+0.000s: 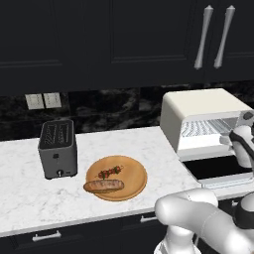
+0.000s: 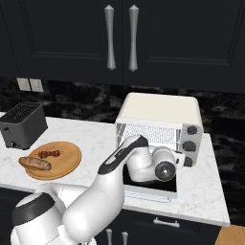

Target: Pick up the kebab skewer and baguette bread, and place them inside the toaster oven. Close the toaster oven door and start by setting the timer.

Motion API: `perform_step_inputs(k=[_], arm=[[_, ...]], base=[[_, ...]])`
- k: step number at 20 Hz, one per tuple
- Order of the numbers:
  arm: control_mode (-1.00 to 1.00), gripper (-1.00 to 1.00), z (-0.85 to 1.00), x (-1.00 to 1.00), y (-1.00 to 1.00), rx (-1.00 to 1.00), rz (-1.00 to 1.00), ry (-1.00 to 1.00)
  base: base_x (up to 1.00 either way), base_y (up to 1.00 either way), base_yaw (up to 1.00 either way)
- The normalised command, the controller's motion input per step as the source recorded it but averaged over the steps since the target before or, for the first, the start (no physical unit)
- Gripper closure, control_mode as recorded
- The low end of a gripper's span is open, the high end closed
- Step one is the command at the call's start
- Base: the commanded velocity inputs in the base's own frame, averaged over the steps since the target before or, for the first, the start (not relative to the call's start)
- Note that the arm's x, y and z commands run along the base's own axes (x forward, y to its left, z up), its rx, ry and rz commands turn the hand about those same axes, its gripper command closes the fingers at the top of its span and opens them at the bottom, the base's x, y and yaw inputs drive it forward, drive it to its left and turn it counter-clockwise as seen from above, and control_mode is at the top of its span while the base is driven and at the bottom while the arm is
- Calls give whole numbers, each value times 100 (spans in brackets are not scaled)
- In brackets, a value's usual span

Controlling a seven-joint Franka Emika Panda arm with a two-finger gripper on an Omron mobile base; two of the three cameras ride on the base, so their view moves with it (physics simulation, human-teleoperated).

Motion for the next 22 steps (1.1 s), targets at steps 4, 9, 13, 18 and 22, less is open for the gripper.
perform_step_inputs(k=[4, 9, 13, 18, 22], arm=[[-100, -100, -1, 21, 4, 0, -6, -1], [-100, -100, 0, 8, 20, -1, -2, -2], [-100, -100, 1, 5, 17, -3, -3, -10], [-100, -100, 3, 6, 6, -1, -3, -7], [-100, -100, 0, 25, 4, 0, 0, -2]], base=[[0, 0, 0], [0, 0, 0], [0, 0, 0], [0, 0, 0], [0, 0, 0]])
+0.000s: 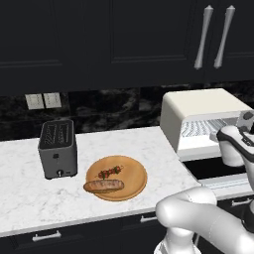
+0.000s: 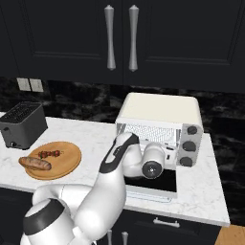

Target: Pick up the kebab skewer and baguette bread, and place them inside the toaster oven. Close the toaster oven door and start by setting the timer.

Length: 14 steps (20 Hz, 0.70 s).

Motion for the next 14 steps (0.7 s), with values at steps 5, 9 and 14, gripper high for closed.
perform_step_inputs(k=[5, 9, 14], arm=[[-100, -100, 0, 19, 0, 0, 0, 0], [-100, -100, 0, 2, 13, -5, 0, -5], [-100, -100, 0, 0, 15, -7, 0, -3]], base=[[0, 0, 0], [0, 0, 0], [0, 0, 0]])
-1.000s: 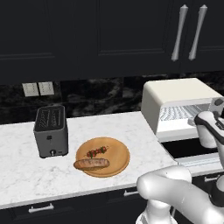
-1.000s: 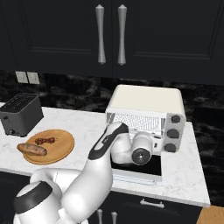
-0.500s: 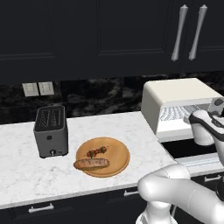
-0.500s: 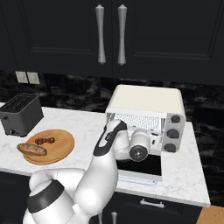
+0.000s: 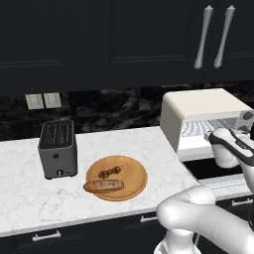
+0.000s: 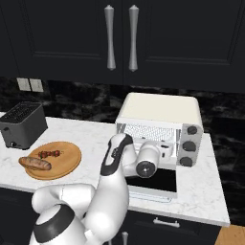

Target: Pick up the kebab skewer and baguette bread, and place them inside the toaster oven. Close the toaster oven door and start by setting the timer.

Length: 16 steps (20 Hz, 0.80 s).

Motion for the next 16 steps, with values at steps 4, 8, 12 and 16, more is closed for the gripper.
perform_step_inputs(k=[4, 8, 12, 16], arm=[[-100, -100, 0, 15, 16, -3, 0, 0], [-100, -100, 0, 26, 3, 0, 0, 0], [-100, -100, -10, 20, 0, 0, 0, 4], [-100, -100, -13, 17, 0, 0, 0, 5]], base=[[0, 0, 0], [0, 0, 0], [0, 0, 0], [0, 0, 0]])
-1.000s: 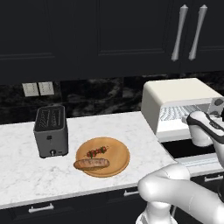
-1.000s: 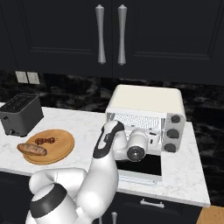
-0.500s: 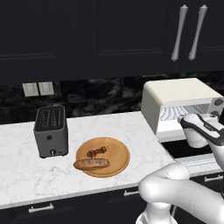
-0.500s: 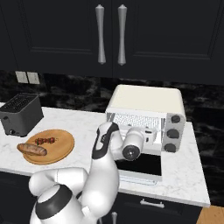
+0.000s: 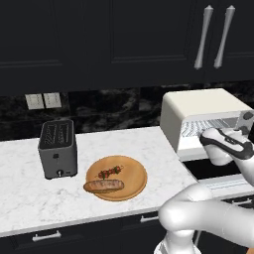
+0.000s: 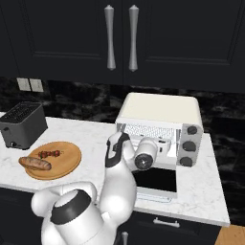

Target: Pick up the kebab skewer and baguette bread, and place them inside the toaster oven. Close the toaster oven door and start by setting the timer.

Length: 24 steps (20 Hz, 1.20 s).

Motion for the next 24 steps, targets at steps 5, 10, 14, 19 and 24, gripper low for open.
perform_step_inputs(k=[5, 10, 14, 19, 24], arm=[[-100, -100, 0, 28, 0, 0, 0, 2], [-100, -100, 0, 26, 0, 0, 0, 5], [-100, -100, -19, 3, 0, 1, 0, 14], [-100, -100, -14, 0, 0, 0, 0, 20], [-100, -100, -57, -53, -10, 1, 0, 31]], base=[[0, 0, 0], [0, 0, 0], [0, 0, 0], [0, 0, 0], [0, 0, 0]])
